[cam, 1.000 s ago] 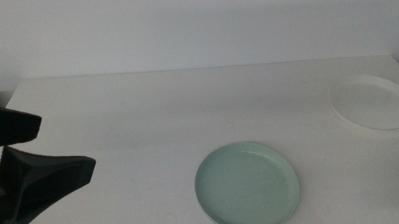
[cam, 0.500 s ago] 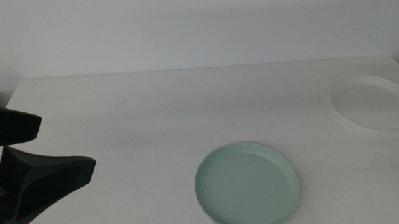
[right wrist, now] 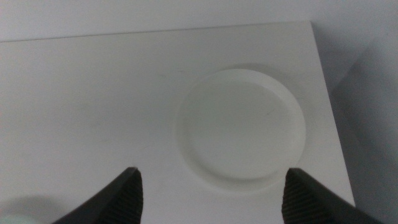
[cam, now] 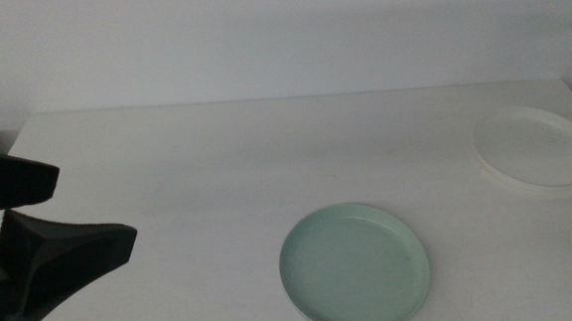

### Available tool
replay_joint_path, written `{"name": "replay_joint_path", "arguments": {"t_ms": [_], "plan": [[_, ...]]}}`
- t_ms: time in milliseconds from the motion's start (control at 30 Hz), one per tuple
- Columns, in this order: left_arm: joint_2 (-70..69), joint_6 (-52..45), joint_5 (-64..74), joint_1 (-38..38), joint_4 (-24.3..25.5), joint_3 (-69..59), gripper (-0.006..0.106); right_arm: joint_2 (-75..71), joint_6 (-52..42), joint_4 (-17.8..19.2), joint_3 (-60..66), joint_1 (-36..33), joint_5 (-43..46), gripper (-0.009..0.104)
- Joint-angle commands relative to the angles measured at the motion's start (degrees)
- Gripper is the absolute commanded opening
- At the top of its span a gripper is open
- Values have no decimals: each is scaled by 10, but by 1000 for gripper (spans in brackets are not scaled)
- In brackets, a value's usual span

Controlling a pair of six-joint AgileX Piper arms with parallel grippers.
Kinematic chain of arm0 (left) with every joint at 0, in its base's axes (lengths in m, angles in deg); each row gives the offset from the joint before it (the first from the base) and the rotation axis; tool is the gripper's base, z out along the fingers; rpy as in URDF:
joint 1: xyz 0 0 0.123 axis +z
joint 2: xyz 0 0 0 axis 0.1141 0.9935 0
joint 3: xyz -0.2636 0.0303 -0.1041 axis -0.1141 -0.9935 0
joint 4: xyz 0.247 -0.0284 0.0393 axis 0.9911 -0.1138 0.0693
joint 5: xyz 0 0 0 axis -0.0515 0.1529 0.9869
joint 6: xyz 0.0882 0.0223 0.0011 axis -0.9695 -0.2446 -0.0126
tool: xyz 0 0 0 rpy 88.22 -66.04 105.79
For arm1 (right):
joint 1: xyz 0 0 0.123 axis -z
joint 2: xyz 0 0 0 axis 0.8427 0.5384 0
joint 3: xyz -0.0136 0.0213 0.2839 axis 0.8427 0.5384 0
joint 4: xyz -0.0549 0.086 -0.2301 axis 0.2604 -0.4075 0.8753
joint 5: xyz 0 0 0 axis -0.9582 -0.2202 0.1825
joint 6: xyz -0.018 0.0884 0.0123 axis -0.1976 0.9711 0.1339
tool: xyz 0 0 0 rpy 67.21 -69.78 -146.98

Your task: Stack the three bowls on top of each other.

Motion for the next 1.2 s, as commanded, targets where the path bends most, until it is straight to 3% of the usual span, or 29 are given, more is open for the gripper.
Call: {"name": "replay_joint_path", "arguments": {"t_ms": [0,333,533,1167], "plan": [[-1,3,-34,-1,-12,14,90,43,-8,2,-57,21,23,59],[-1,3,-34,-1,-12,14,90,258,-8,0,-203,101,-1,59],[-1,3,-34,-1,-12,14,90,351,-30,1,-262,113,0,59],[-1,3,-34,-1,-12,14,90,488,-56,40,-272,116,75,57]]}}
